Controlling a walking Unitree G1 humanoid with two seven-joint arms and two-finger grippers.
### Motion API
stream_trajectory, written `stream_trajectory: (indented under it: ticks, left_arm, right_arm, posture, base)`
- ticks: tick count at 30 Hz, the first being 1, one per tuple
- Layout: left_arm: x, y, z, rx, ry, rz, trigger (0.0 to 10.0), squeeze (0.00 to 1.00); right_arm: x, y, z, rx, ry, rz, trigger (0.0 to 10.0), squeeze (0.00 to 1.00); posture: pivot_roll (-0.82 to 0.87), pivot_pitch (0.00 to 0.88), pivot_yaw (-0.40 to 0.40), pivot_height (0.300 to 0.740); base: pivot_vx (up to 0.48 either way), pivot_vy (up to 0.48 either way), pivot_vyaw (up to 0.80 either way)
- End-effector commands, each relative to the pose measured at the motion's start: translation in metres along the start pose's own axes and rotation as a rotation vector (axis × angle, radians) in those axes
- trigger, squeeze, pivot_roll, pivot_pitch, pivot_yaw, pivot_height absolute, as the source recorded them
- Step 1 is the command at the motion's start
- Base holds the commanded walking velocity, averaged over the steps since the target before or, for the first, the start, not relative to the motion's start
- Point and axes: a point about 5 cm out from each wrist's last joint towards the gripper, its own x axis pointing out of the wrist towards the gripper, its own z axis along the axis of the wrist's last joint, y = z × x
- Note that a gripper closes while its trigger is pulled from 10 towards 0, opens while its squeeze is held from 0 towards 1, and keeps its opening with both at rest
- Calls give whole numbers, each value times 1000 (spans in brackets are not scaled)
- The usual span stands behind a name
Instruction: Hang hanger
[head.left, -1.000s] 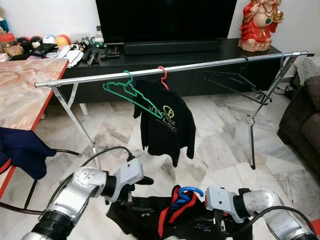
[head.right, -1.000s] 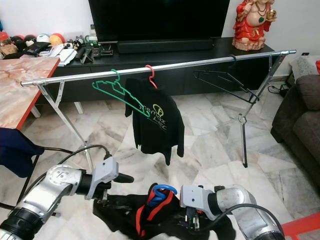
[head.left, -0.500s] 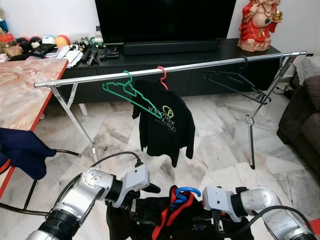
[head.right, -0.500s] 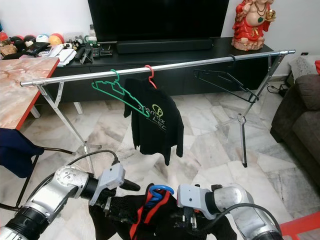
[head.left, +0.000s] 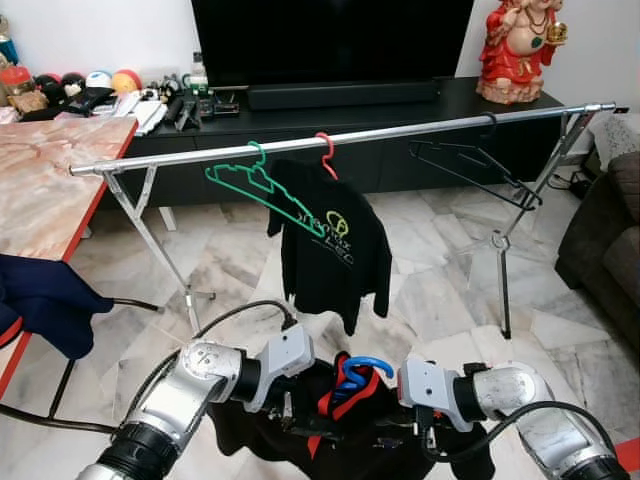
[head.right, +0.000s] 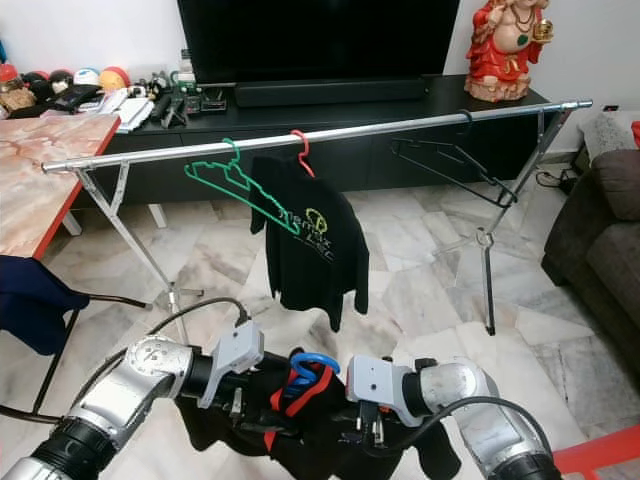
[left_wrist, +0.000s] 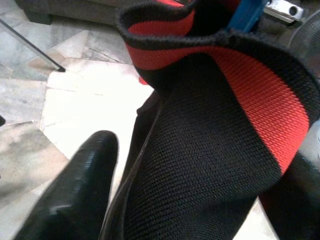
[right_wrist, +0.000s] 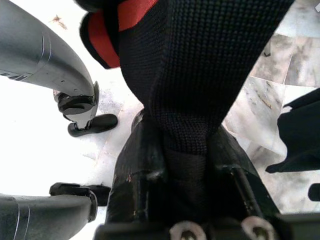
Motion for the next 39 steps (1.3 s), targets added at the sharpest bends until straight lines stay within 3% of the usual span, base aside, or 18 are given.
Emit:
stream_trajectory:
  ticks: [1, 39]
  left_arm:
    - [3, 0, -1, -15, -7, -1, 0, 0]
    - [4, -3, -5, -15, 6, 20, 0, 0]
  right_arm:
    - [1, -7, 17, -39, -80, -12, 0, 0]
    - [2, -16, 26, -48, -101, -31, 0, 0]
  posture:
    - [-62, 42, 21, 740]
    - [-70, 18, 31, 740]
  base:
    - [0, 0, 0]
    - [0, 0, 0]
